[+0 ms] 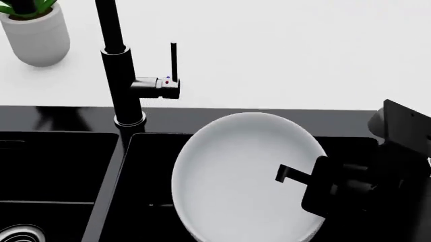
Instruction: Move the fresh-baked cupcake off the tray onto the counter, and place the bowl used for mixing into the sink.
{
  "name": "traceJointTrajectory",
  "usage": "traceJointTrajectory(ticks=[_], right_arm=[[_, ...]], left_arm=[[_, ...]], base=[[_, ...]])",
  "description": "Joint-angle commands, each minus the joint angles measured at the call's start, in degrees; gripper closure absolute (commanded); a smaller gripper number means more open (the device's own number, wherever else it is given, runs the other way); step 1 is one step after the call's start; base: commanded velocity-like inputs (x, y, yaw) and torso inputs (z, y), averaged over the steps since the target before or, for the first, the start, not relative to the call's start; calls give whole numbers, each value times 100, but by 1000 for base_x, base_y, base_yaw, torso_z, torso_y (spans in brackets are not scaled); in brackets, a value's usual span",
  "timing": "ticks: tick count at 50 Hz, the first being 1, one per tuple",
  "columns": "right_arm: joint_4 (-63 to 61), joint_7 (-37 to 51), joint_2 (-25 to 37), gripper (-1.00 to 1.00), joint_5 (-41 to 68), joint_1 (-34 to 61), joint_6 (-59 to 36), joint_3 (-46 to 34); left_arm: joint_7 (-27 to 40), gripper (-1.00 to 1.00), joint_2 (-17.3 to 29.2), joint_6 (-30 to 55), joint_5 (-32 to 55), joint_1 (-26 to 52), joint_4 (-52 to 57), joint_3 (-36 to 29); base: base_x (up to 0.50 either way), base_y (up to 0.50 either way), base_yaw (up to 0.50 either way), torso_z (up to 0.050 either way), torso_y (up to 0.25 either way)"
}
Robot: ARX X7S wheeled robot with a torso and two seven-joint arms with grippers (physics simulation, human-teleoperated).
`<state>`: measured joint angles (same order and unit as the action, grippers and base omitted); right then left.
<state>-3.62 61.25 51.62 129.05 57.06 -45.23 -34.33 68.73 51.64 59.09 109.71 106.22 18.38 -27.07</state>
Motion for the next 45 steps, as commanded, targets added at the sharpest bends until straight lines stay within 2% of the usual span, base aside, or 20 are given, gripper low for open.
traceJointTrajectory(ticks=[1, 45], right_arm=[[542, -253, -278, 100, -104, -169, -154, -285], [2941, -1648, -1347, 100, -1281, -445, -412, -1212]], left_arm=[[-18, -100, 4, -29, -5, -21, 7, -10], [-35, -100, 62, -82, 4, -28, 32, -53]], base=[[0, 0, 0, 0, 0], [0, 0, 0, 0, 0]])
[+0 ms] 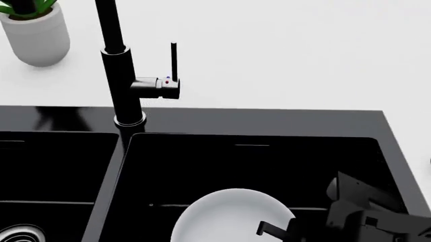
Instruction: Move the fresh-baked cupcake off the tray onto the counter, and place the bowl used for mixing into the sink.
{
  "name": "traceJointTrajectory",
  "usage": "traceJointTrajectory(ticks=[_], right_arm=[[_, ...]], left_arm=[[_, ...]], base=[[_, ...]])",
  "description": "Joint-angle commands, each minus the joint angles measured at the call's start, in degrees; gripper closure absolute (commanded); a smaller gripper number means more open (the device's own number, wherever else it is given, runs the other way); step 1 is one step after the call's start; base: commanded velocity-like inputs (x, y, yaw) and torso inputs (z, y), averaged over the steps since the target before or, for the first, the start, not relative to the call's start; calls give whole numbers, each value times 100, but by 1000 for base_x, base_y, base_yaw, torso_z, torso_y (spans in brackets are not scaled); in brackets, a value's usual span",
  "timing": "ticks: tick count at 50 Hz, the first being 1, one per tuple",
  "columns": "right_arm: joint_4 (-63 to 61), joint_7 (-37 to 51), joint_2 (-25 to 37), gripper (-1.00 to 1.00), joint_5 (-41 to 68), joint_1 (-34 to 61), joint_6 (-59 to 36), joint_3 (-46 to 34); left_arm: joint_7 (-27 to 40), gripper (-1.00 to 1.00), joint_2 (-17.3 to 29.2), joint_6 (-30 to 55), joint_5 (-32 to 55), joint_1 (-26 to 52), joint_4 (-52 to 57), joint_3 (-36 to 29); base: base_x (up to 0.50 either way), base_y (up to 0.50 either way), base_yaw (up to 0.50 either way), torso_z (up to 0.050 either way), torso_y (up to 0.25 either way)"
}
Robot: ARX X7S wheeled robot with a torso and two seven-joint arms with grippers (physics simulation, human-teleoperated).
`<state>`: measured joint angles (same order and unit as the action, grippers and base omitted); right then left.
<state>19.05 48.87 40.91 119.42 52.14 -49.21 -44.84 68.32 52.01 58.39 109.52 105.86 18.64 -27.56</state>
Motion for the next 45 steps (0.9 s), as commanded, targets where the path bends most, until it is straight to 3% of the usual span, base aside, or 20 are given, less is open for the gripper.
traceJointTrajectory(ticks=[1, 40, 41, 45], right_arm=[[729, -421, -284, 100, -342, 32, 9, -171], [1960, -1135, -794, 100, -977, -149, -13, -708], [1955, -1192, -796, -100, -984, -148, -58, -726], [1747, -1070, -704, -100, -968, -80, -129, -722]], left_arm=[[2, -100, 25, -10, 26, 6, 18, -6], [15, -100, 61, -58, 70, 45, 23, -36], [4, -100, 69, -62, 54, 19, 34, -37], [-1, -100, 68, -72, 50, 16, 26, -40]], base=[[0, 0, 0, 0, 0], [0, 0, 0, 0, 1], [0, 0, 0, 0, 0], [0, 0, 0, 0, 0]])
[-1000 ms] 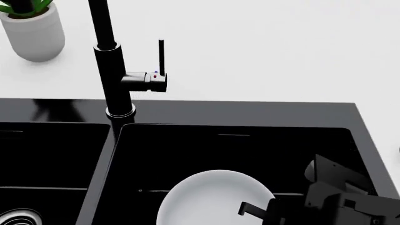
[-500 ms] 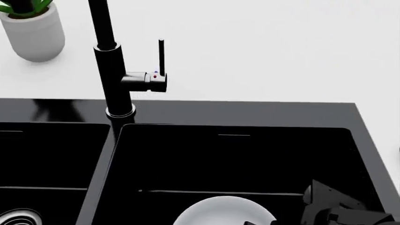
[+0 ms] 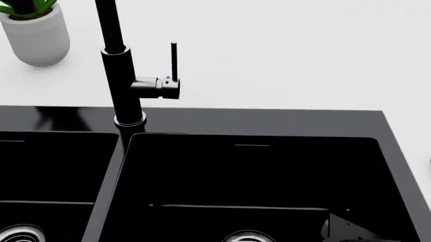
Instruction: Move the fresh-baked cupcake off the tray onto the counter, and place the bowl used for mixing into the sink.
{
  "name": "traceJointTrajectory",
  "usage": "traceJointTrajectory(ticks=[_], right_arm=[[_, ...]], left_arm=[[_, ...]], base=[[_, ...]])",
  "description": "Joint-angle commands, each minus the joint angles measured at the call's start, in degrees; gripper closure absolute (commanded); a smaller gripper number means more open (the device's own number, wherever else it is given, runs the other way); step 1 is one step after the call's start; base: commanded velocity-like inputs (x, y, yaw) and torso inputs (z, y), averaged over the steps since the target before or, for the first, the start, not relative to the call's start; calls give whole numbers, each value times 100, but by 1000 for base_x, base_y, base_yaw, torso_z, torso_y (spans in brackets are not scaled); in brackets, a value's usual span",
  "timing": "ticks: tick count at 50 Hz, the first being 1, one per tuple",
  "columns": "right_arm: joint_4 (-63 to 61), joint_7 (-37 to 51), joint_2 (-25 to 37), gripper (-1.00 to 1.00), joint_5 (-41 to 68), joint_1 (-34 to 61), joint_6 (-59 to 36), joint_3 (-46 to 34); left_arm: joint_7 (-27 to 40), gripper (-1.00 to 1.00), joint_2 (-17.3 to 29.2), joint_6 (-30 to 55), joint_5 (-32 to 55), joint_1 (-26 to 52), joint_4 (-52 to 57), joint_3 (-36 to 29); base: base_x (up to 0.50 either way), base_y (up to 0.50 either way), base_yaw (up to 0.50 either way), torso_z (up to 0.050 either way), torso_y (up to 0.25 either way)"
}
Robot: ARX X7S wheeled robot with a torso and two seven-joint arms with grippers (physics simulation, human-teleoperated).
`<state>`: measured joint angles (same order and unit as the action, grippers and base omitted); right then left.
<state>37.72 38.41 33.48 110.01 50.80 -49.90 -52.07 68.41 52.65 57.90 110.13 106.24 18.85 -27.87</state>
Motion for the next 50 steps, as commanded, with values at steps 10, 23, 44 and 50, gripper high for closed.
traceJointTrajectory(ticks=[10, 23, 44, 50], right_arm=[[-2072, 1162, 805, -100, 389, 181, 174, 500], [-4798, 3463, 1837, -100, 1696, 1895, 130, 1379], [-6771, 5116, 2603, -100, 2596, 4378, 307, 1617], [-7189, 5065, 2741, -100, 2477, 4526, 469, 1348]], left_arm=[[7, -100, 2, -38, 15, -22, 27, -25], [19, -100, 34, -41, 45, 20, 37, -20], [56, -100, -60, 86, 90, 465, -120, -73], [114, -100, -25, 128, 112, 513, -133, -107]], base=[[0, 0, 0, 0, 0], [0, 0, 0, 0, 0], [0, 0, 0, 0, 0], [0, 0, 0, 0, 0]])
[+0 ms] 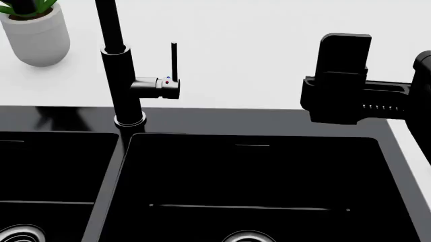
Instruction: Move the fresh-baked cupcake off the tray onto the counter, and place the bowl used for mixing into the sink.
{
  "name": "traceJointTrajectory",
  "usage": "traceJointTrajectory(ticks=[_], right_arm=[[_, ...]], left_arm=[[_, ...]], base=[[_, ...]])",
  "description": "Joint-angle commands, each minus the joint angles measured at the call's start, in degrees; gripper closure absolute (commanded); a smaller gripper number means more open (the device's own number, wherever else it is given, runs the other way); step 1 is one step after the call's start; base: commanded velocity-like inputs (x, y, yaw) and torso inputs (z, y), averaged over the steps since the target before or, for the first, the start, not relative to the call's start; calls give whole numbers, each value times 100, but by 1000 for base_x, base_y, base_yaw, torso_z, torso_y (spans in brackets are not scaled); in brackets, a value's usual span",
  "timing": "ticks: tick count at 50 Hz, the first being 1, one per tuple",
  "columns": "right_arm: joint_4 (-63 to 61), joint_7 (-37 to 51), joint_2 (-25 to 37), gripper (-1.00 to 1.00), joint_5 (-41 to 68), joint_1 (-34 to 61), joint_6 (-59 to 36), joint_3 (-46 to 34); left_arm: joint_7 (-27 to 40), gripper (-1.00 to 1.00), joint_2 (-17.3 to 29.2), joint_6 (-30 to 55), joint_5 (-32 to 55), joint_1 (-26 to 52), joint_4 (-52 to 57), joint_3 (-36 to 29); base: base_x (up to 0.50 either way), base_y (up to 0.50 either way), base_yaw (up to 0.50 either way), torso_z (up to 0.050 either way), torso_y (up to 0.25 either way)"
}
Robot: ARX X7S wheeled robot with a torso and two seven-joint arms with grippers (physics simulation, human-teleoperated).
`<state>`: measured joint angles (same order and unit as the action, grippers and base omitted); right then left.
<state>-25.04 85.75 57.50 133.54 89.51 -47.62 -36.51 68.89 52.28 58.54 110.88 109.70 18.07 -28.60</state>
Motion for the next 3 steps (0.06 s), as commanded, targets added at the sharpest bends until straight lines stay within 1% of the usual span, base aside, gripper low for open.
traceJointTrajectory(ticks=[1, 3], right_arm=[[-956, 302, 375, -100, 93, 652, 289, -199], [-994, 239, 452, -100, -43, 609, 280, -225]], left_arm=[[104, -100, 32, 70, 40, 164, -64, -47], [152, -100, 43, 107, -8, 119, -76, -113]], base=[[0, 0, 0, 0, 0], [0, 0, 0, 0, 0]])
